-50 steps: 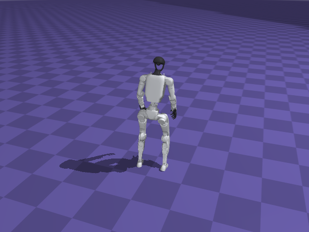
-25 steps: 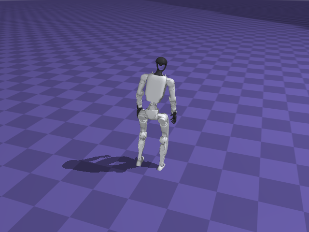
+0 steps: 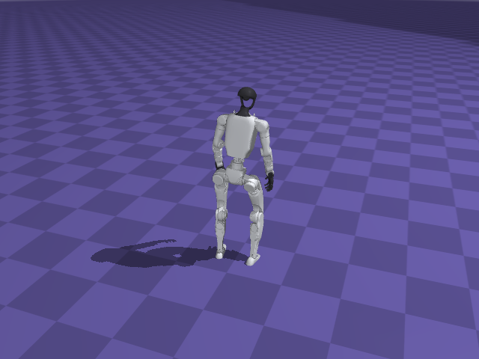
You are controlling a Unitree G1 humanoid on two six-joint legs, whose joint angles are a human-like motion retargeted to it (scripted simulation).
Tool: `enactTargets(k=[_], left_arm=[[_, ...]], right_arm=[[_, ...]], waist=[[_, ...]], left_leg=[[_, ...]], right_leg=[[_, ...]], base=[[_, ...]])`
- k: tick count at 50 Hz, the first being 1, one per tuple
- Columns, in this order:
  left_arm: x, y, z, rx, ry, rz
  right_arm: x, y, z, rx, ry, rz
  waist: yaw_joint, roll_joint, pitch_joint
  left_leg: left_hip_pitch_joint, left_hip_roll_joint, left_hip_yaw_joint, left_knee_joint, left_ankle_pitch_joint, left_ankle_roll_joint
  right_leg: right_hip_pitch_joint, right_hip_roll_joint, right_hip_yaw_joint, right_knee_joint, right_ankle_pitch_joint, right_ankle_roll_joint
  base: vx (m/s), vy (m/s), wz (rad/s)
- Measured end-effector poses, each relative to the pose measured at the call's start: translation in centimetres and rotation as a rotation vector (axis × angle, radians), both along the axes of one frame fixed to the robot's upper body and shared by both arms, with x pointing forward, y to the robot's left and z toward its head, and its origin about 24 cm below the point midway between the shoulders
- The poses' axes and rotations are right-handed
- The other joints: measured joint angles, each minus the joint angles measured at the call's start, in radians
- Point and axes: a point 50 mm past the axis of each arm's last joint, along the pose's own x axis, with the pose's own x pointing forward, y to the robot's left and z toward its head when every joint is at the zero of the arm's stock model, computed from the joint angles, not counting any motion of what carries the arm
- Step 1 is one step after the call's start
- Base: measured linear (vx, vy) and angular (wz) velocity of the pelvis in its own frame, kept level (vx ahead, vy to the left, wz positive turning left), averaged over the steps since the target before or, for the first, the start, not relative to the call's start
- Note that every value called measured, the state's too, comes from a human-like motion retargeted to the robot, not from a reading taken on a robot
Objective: Sport exercise
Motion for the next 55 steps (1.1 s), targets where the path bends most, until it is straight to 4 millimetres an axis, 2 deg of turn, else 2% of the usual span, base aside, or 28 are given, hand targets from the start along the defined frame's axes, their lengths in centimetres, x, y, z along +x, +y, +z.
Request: enactTargets(k=[15, 25, 32, 40, 48, 52, 55], left_arm=[[-1.1, 0.0, -0.4, 0.016, 0.014, -0.006], [-1.9, 0.1, -0.9, 0.031, 0.047, 0.002], [-0.2, 0.3, -0.2, 0.036, 0.013, 0.017], [1.3, 0.2, 0.4, 0.03, -0.015, 0.028], [2.3, -0.2, 0.8, 0.007, -0.036, 0.013], [2.5, -0.2, 0.9, 0.002, -0.026, 0.001], [1.8, -0.4, 0.5, -0.001, -0.002, -0.001]], right_arm=[[-0.6, -0.5, -0.3, -0.019, -0.02, -0.102], [-0.4, -0.4, -0.2, 0.006, -0.043, -0.146], [0.1, 0.0, 0.1, 0.025, -0.055, -0.127], [0.6, -0.8, 0.4, -0.01, -0.051, -0.097], [1.1, -1.2, 0.7, -0.034, -0.044, -0.075], [1.6, -1.4, 0.9, -0.033, -0.047, -0.076], [1.3, -1.3, 0.8, -0.026, -0.042, -0.077]], waist=[[0.025, 0.016, -0.002], [0.015, 0.018, 0.009], [0.002, 0.003, 0.015], [0.003, -0.001, 0.037], [0.027, 0.045, 0.065], [0.054, 0.085, 0.051], [0.066, 0.097, 0.052]], left_leg=[[0.087, 0.015, 0.019, -0.064, 0.026, 0.007], [0.124, 0.019, 0.035, -0.049, 0.019, 0.01], [0.128, 0.024, 0.052, -0.01, 0.01, 0.009], [0.076, 0.071, 0.07, 0.143, -0.025, 0.003], [-0.055, 0.18, 0.067, 0.395, -0.014, -0.021], [-0.124, 0.219, 0.026, 0.415, 0.045, -0.059], [-0.152, 0.22, -0.011, 0.421, 0.057, -0.087]], right_leg=[[0.1, 0.026, -0.021, -0.12, 0.028, 0.006], [0.123, 0.033, -0.001, -0.109, 0.01, 0.002], [0.113, 0.037, 0.02, -0.072, -0.009, 0.002], [0.117, 0.065, 0.025, -0.079, -0.006, 0.006], [0.12, 0.136, 0.012, -0.122, 0.023, 0.0], [0.126, 0.188, 0.004, -0.23, 0.085, -0.003], [0.109, 0.203, 0.007, -0.211, 0.083, 0.002]], base=[[0.02, -0.01, -0.11], [0.02, -0.02, -0.19], [-0.01, -0.04, -0.24], [-0.03, -0.07, -0.32], [-0.01, -0.08, -0.35], [0.02, -0.06, -0.46], [0.02, -0.03, -0.47]])
